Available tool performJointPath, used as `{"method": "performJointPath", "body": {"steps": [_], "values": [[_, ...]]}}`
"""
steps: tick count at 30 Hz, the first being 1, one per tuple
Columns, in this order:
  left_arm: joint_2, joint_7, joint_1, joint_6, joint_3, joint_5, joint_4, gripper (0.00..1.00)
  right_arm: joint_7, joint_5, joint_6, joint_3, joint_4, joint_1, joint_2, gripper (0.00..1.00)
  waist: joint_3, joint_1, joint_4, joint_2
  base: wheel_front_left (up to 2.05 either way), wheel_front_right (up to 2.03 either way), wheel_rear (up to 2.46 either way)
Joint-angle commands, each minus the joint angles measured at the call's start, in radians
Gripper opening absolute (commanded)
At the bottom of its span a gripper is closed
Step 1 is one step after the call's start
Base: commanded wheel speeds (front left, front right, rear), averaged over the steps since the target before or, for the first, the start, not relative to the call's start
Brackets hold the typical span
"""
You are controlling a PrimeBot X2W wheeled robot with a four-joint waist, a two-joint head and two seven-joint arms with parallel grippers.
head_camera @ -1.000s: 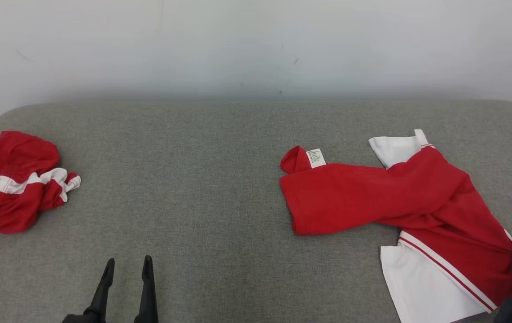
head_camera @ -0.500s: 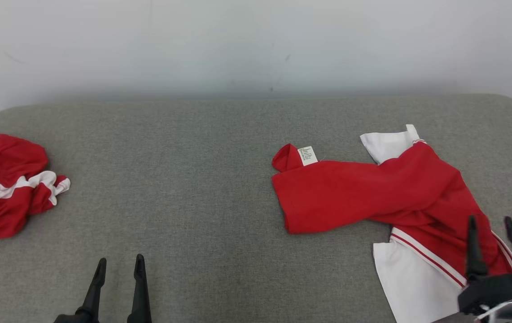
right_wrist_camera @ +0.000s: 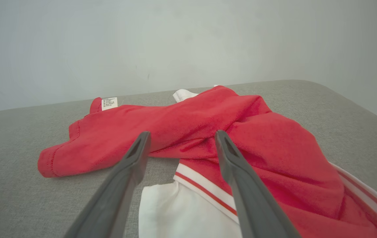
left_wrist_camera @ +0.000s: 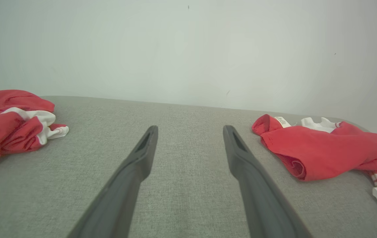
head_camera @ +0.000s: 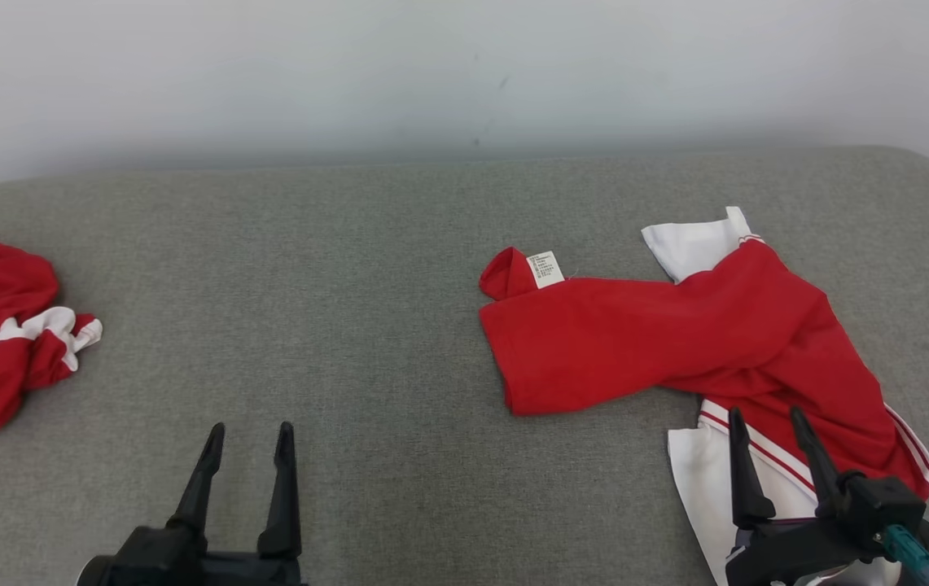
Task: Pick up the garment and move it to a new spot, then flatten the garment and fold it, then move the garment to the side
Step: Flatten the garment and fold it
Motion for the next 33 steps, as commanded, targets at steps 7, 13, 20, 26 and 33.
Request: {"method": "performJointPath", "body": {"steps": [7,13,20,26,33], "values": [[0.001,-0.004,-0.119,-0.033,-0.079,0.034,0.079,1.0,-0.003,0.018,-0.002,0.055,-0.024,-0.017,0.026,1.0,0.041,0.0,-0.069,0.0,0.0,0.0,0.0],[0.001,-0.004,-0.22,-0.041,-0.156,0.037,0.19,1.0,-0.003,0.035,-0.002,0.09,-0.011,-0.043,0.031,1.0,0.073,0.0,-0.141,0.0,0.0,0.0,0.0],[0.007,-0.003,-0.309,-0.038,-0.288,-0.018,0.342,1.0,-0.003,0.079,-0.002,0.133,-0.003,-0.065,0.032,1.0,0.104,0.0,-0.216,0.0,0.0,0.0,0.0],[0.018,-0.003,-0.355,-0.039,-0.336,-0.064,0.443,1.0,-0.003,0.096,-0.002,0.147,0.001,-0.071,0.033,1.0,0.117,0.0,-0.251,0.0,0.0,0.0,0.0],[0.018,-0.004,-0.399,-0.039,-0.356,-0.105,0.517,1.0,-0.003,0.099,-0.002,0.16,0.005,-0.068,0.033,1.0,0.114,0.0,-0.269,0.0,0.0,0.0,0.0]]}}
